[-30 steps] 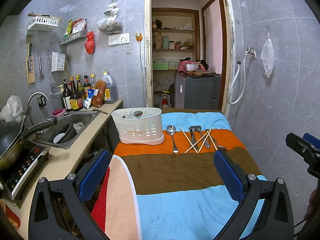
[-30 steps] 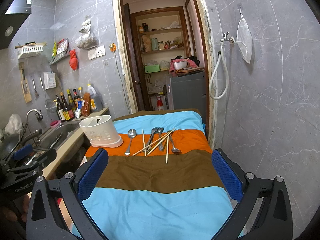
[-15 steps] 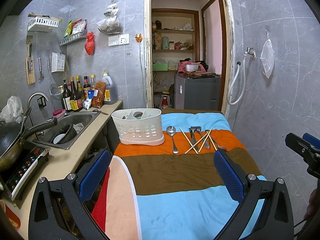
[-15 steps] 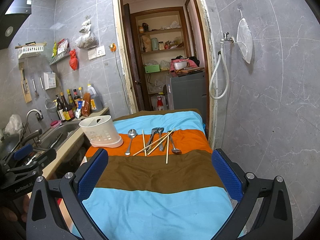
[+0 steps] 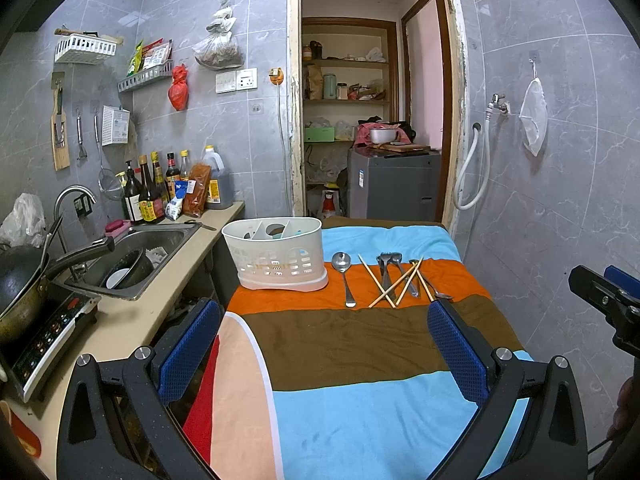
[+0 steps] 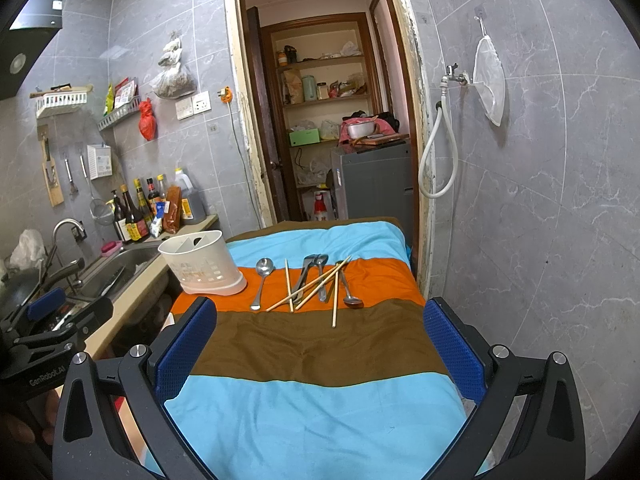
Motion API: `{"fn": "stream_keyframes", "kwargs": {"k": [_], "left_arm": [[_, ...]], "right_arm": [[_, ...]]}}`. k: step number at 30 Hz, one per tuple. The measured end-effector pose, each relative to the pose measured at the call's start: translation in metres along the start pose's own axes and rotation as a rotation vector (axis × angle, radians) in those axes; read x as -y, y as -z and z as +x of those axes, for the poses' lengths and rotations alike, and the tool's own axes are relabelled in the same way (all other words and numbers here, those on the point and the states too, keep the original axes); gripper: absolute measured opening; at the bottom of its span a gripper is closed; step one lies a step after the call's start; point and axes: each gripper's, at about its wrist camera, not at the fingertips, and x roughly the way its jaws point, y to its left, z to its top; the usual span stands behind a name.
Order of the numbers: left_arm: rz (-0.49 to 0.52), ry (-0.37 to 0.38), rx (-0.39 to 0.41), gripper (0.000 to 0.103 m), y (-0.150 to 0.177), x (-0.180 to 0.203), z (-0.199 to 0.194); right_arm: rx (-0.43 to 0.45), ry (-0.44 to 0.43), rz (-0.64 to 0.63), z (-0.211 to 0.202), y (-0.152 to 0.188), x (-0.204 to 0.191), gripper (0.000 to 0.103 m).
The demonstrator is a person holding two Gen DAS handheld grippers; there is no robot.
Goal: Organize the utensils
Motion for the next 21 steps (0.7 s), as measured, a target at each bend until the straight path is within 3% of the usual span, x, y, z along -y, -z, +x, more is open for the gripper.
{"fn": "stream_keyframes", "kwargs": {"k": [21], "left_arm": [[0.0,0.0,0.002,0.102,0.0005,0.0009,-0.0011]], "right_arm": [[0.0,-0.001,0.0,0.001,-0.0001,-0.0022,0.103]]}}
